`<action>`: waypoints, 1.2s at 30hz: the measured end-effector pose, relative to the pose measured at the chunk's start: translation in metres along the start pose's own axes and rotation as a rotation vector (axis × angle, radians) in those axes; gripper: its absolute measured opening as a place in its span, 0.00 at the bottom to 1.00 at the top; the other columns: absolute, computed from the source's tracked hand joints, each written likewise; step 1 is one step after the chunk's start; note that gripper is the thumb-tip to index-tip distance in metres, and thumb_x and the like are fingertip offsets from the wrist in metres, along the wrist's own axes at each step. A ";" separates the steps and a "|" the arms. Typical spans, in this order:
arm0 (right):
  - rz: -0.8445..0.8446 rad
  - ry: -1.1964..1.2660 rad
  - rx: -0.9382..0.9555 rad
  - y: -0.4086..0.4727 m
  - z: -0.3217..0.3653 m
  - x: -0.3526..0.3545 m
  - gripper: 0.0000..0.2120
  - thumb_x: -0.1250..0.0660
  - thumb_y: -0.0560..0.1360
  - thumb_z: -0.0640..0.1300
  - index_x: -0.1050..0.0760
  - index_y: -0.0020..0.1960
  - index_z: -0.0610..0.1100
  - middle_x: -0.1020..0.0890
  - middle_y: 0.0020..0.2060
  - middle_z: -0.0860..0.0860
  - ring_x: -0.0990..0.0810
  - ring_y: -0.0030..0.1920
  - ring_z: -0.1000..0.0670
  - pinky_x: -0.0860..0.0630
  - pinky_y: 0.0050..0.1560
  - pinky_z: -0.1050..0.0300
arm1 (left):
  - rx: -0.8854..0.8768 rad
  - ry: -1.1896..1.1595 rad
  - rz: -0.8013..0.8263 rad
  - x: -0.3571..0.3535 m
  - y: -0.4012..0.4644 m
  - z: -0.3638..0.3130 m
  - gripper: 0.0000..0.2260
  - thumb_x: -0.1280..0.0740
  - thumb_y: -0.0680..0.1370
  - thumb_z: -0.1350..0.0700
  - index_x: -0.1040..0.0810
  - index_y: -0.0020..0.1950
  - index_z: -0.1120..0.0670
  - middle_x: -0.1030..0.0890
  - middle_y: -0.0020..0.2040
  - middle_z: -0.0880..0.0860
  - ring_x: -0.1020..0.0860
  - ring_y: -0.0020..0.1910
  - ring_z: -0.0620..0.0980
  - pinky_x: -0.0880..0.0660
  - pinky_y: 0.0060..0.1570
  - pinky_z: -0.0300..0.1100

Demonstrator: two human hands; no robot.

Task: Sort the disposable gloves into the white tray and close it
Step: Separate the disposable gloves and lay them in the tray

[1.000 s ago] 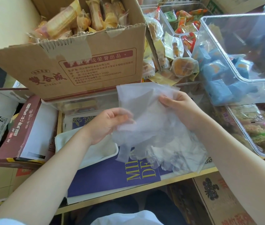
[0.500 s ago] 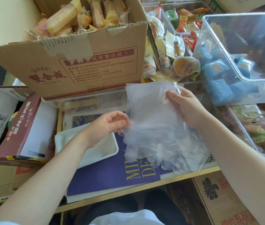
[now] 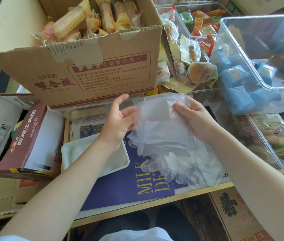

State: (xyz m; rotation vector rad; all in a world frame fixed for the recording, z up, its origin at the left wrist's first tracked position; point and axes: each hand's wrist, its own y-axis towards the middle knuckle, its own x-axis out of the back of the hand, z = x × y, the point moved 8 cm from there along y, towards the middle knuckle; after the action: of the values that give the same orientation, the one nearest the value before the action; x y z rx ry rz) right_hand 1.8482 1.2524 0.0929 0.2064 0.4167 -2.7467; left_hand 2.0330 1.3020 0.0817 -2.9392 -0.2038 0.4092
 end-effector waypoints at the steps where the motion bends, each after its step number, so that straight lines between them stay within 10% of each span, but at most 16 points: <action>1: -0.024 -0.011 0.002 0.000 -0.001 0.001 0.05 0.38 0.78 0.41 0.25 0.53 0.43 0.17 0.38 0.50 0.18 0.36 0.53 0.22 0.38 0.59 | 0.059 -0.036 -0.020 0.002 0.001 0.007 0.28 0.32 0.73 0.59 0.38 0.70 0.52 0.17 0.47 0.49 0.18 0.40 0.47 0.22 0.36 0.38; 7: -0.091 -0.119 0.015 0.001 -0.004 0.000 0.03 0.37 0.78 0.43 0.27 0.49 0.44 0.20 0.38 0.49 0.21 0.35 0.52 0.24 0.36 0.59 | 0.311 -0.077 0.137 -0.011 -0.009 0.033 0.21 0.33 0.74 0.57 0.28 0.66 0.61 0.17 0.53 0.53 0.18 0.49 0.49 0.25 0.57 0.47; 11: -0.110 -0.132 0.014 0.000 -0.005 0.000 0.04 0.36 0.78 0.42 0.26 0.50 0.43 0.20 0.40 0.45 0.22 0.39 0.48 0.25 0.40 0.54 | 0.261 -0.043 0.232 -0.016 -0.015 0.034 0.18 0.30 0.72 0.61 0.24 0.62 0.58 0.18 0.55 0.55 0.19 0.52 0.51 0.21 0.49 0.44; 19: -0.395 -0.396 0.097 -0.005 0.001 0.021 0.09 0.30 0.74 0.43 0.26 0.36 0.45 0.23 0.30 0.52 0.27 0.30 0.54 0.29 0.32 0.61 | 0.214 -0.042 -0.078 0.006 -0.005 0.031 0.09 0.40 0.80 0.61 0.20 0.50 0.56 0.15 0.41 0.48 0.18 0.42 0.45 0.24 0.49 0.38; 29: -0.702 -0.898 0.083 -0.024 0.018 0.075 0.13 0.42 0.78 0.46 0.25 0.39 0.41 0.19 0.34 0.44 0.22 0.38 0.45 0.28 0.40 0.53 | -0.020 0.299 -0.466 0.059 -0.001 0.007 0.08 0.37 0.79 0.57 0.20 0.55 0.51 0.19 0.49 0.46 0.22 0.52 0.46 0.27 0.57 0.40; 36: -0.723 -0.536 0.118 -0.038 0.019 0.065 0.21 0.45 0.80 0.44 0.28 0.35 0.31 0.22 0.26 0.42 0.26 0.19 0.56 0.25 0.32 0.61 | -0.076 0.322 -0.478 0.050 -0.003 0.002 0.12 0.39 0.77 0.52 0.18 0.38 0.46 0.23 0.36 0.42 0.20 0.46 0.58 0.25 0.56 0.55</action>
State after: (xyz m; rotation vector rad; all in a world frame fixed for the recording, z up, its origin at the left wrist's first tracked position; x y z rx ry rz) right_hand 1.7729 1.2599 0.1079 -0.7877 0.1964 -3.3373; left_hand 2.0792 1.3131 0.0671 -2.8374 -0.8622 -0.1402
